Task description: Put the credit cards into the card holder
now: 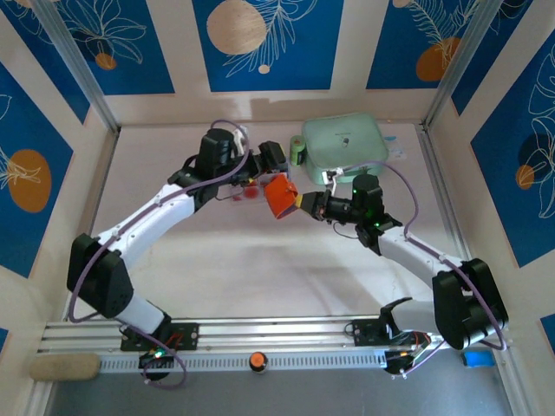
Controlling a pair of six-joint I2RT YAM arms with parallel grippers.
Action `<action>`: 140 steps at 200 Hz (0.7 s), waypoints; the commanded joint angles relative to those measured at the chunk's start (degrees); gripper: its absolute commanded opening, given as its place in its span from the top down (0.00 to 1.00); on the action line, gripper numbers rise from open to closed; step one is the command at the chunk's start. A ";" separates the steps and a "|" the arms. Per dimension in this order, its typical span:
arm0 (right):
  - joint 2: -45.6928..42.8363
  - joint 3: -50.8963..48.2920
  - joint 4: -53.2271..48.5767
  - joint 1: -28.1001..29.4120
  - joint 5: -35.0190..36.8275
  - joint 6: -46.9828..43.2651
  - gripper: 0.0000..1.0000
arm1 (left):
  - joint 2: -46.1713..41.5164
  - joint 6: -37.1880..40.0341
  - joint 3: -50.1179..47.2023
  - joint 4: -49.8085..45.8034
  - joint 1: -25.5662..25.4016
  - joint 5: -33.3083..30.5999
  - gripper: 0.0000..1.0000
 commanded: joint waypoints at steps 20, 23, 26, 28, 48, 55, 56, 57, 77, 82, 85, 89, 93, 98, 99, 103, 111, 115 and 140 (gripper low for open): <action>-1.36 -0.60 -2.11 0.73 2.45 -3.83 1.00 | 4.73 11.11 6.72 -20.37 -2.69 -9.99 0.00; -1.31 -0.63 -2.16 0.77 2.48 -3.81 1.00 | 4.82 11.18 6.82 -20.68 -2.80 -10.32 0.00; -1.36 -0.60 -2.17 0.81 2.58 -3.84 1.00 | 4.96 11.24 6.92 -20.91 -2.86 -10.61 0.00; -1.32 -0.66 -2.18 0.81 2.60 -3.85 1.00 | 5.00 11.30 6.98 -21.01 -2.86 -10.82 0.00; -1.34 -0.73 -2.35 0.81 2.74 -3.83 1.00 | 5.27 11.44 7.11 -21.57 -3.04 -11.96 0.00; -1.36 -0.73 -2.35 0.82 2.78 -3.89 1.00 | 5.28 11.52 7.11 -21.62 -3.14 -12.19 0.00; -1.36 -0.75 -2.35 0.81 2.78 -3.84 1.00 | 5.28 11.57 7.11 -21.62 -3.12 -12.22 0.00; -1.36 -0.80 -2.35 0.81 2.78 -3.86 1.00 | 5.28 11.57 7.11 -21.65 -3.11 -12.23 0.00; -1.51 -0.89 -2.44 0.81 2.86 -3.88 1.00 | 5.79 11.48 7.37 -21.83 -3.10 -12.24 0.00; -1.60 -0.89 -2.42 0.88 2.80 -3.86 1.00 | 5.80 11.49 7.37 -21.70 -3.24 -12.33 0.00; -1.55 -0.94 -2.44 0.90 2.78 -3.80 1.00 | 5.81 11.48 7.37 -21.65 -3.26 -12.33 0.00; -1.55 -0.87 -2.45 0.90 2.76 -3.87 1.00 | 5.87 11.47 7.37 -21.58 -3.24 -12.41 0.00; -1.68 -0.86 -2.44 0.90 2.70 -3.85 1.00 | 5.89 11.41 7.37 -21.45 -3.26 -12.42 0.00; -1.68 -0.86 -2.43 0.90 2.75 -3.80 1.00 | 6.02 11.34 7.50 -21.32 -3.22 -12.42 0.00; -1.74 -0.86 -2.43 0.90 2.72 -3.80 1.00 | 6.00 11.33 7.53 -21.27 -3.20 -12.42 0.00; -1.72 -0.95 -2.52 0.95 2.77 -3.87 1.00 | 6.08 11.27 7.67 -21.18 -3.27 -12.34 0.00; -1.91 -0.97 -2.66 0.92 2.99 -3.74 1.00 | 6.37 11.28 8.12 -21.36 -3.27 -12.18 0.00; -1.95 -1.09 -2.70 0.90 3.11 -3.73 1.00 | 6.49 11.36 8.37 -21.59 -3.26 -12.11 0.00; -2.07 -1.17 -2.79 0.73 3.46 -3.63 1.00 | 6.31 11.92 8.39 -22.84 -3.39 -12.46 0.00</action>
